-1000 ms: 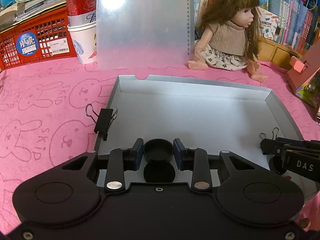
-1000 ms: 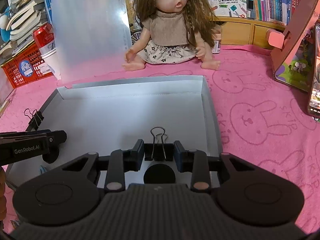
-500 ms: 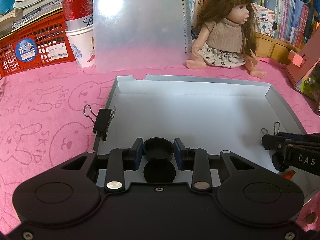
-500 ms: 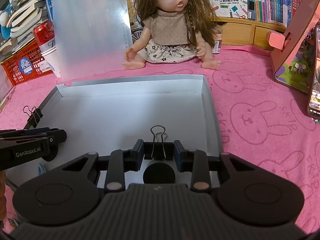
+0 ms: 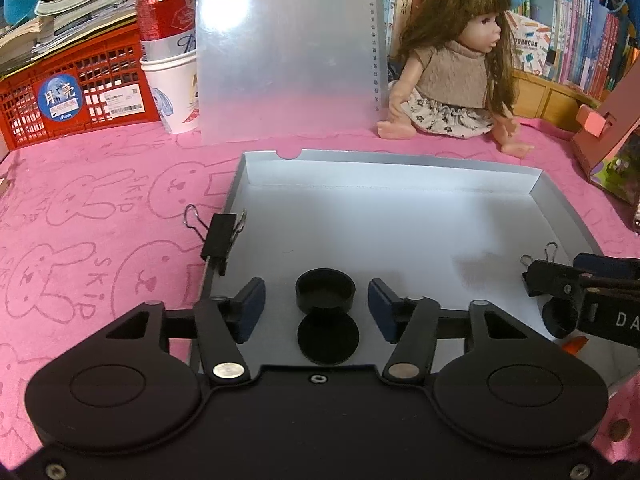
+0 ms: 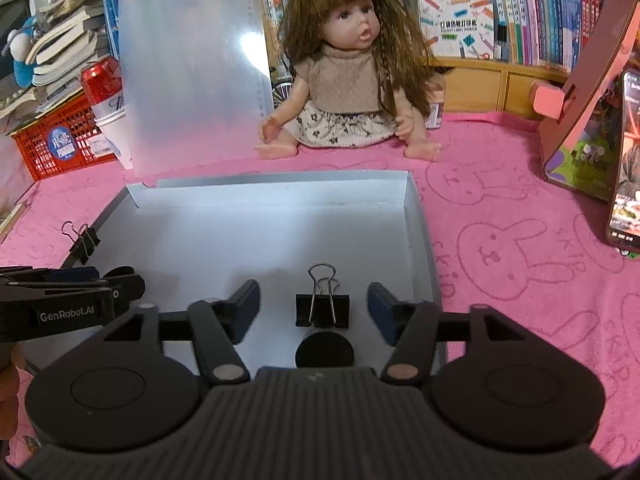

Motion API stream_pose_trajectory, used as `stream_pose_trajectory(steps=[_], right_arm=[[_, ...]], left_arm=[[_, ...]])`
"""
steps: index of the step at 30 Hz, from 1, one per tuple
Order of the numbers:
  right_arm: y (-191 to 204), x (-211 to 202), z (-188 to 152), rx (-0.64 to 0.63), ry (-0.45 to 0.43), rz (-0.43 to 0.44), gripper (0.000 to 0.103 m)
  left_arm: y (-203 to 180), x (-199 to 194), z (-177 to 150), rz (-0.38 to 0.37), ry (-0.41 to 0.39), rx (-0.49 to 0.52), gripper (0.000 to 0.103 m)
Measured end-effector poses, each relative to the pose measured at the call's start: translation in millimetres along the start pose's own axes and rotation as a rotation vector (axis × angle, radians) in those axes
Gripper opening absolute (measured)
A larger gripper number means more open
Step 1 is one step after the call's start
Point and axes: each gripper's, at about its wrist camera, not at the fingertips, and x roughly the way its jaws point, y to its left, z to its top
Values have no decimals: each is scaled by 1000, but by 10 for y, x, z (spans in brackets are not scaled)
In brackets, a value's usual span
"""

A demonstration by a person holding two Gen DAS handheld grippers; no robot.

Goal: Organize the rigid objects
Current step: 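Open the left tool to drop the cup while the right releases the binder clip, then lift both open tools out of the box toward the remaining objects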

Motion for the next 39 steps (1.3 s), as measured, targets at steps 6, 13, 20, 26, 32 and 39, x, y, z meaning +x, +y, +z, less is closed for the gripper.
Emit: stream_pose_trajectory(steps=[6, 13, 20, 26, 32, 39], right_arm=[[9, -144, -43, -19, -49, -7, 88], [-19, -354, -111, -3, -97, 10, 96], [9, -587, -232, -28, -139, 33, 102], [57, -779, -349, -51, -179, 47, 103], [129, -952, -515, -105, -216, 43, 103], [143, -1129, -674, -131, -251, 45, 103]], left_arm=[[-12, -226, -58, -2, -68, 45, 76], [-53, -535, -165, -25, -130, 88, 83], [-67, -840, -313, -60, -178, 101, 85], [-113, -1074, -475, -97, -213, 119, 86], [-150, -1255, -666, -116, -229, 140, 87], [-114, -1439, -852, -140, -246, 135, 87]])
